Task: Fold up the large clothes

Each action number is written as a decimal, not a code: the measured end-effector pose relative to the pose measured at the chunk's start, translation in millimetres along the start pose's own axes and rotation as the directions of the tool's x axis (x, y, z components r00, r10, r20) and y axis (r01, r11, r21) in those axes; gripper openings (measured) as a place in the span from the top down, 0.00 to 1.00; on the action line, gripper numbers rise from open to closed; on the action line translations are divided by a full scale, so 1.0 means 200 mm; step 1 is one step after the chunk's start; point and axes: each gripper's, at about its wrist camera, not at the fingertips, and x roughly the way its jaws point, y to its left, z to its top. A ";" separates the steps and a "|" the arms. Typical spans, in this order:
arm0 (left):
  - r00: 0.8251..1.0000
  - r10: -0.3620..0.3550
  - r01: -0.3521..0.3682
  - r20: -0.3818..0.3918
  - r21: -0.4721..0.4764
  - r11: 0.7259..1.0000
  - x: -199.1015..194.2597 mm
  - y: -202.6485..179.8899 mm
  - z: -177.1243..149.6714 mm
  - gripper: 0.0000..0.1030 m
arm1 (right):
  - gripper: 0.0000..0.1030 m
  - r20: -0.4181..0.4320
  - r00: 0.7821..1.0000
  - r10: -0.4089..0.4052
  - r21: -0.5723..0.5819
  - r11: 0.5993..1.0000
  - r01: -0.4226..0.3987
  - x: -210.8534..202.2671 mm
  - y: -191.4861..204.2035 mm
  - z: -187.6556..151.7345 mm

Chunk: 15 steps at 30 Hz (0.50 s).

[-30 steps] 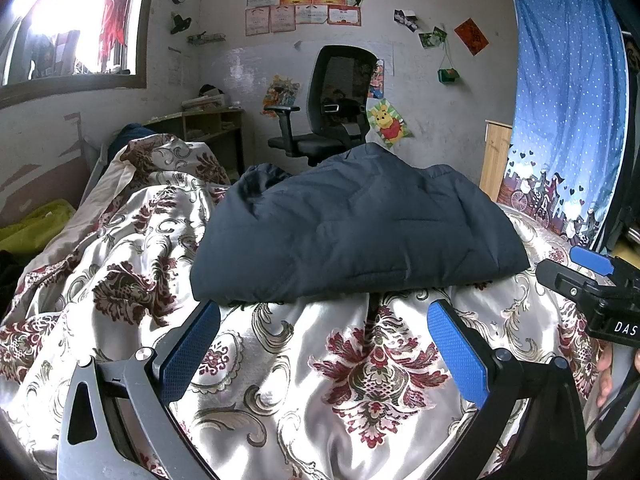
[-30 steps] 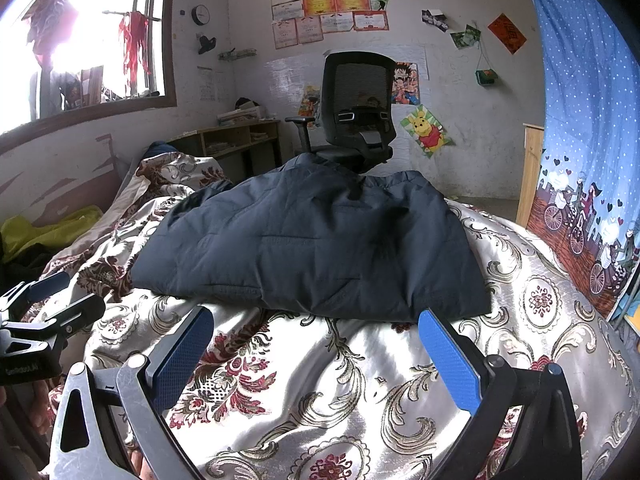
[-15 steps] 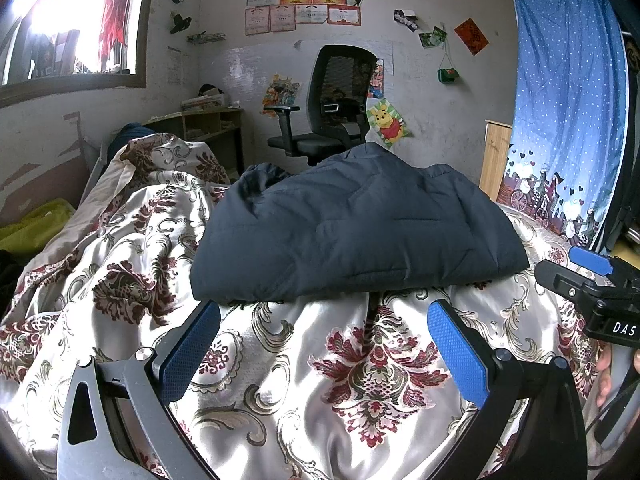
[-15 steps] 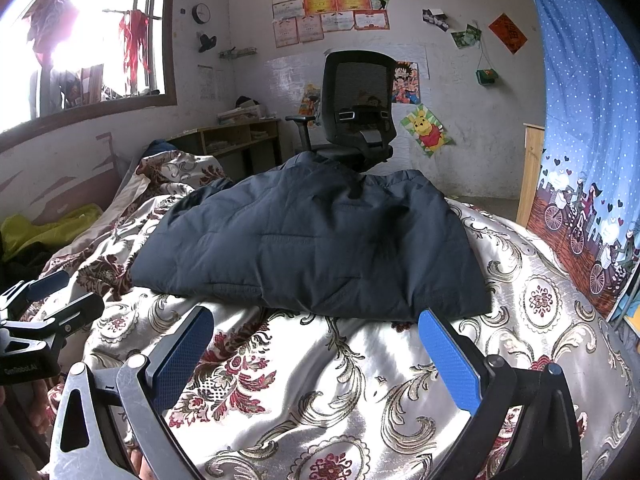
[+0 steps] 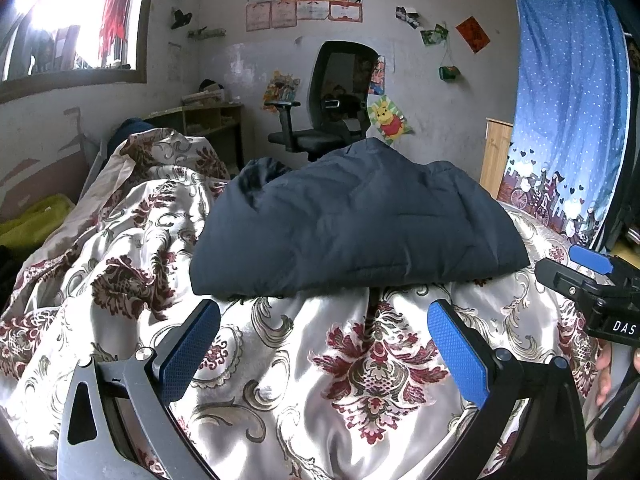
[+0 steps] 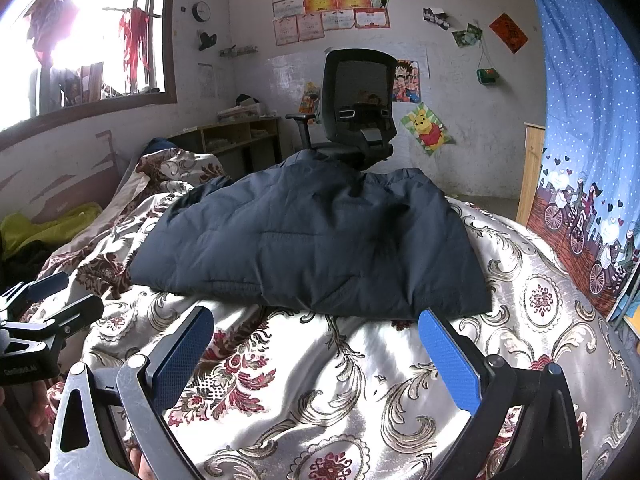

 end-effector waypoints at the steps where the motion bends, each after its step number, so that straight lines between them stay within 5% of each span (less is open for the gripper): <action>1: 1.000 -0.002 0.002 -0.002 -0.002 1.000 0.00 0.00 0.00 0.01 | 0.00 0.000 1.000 0.000 0.000 1.000 0.000 0.00 0.00 0.00; 6: 0.999 -0.038 0.038 -0.035 -0.016 0.999 0.04 0.02 0.01 0.01 | 0.00 -0.013 1.000 -0.004 -0.002 1.000 0.004 0.01 0.00 0.00; 15: 0.997 0.062 -0.060 -0.046 0.029 0.998 0.03 -0.01 -0.01 0.01 | 0.00 -0.053 0.998 -0.028 -0.001 1.000 0.028 0.04 -0.01 -0.04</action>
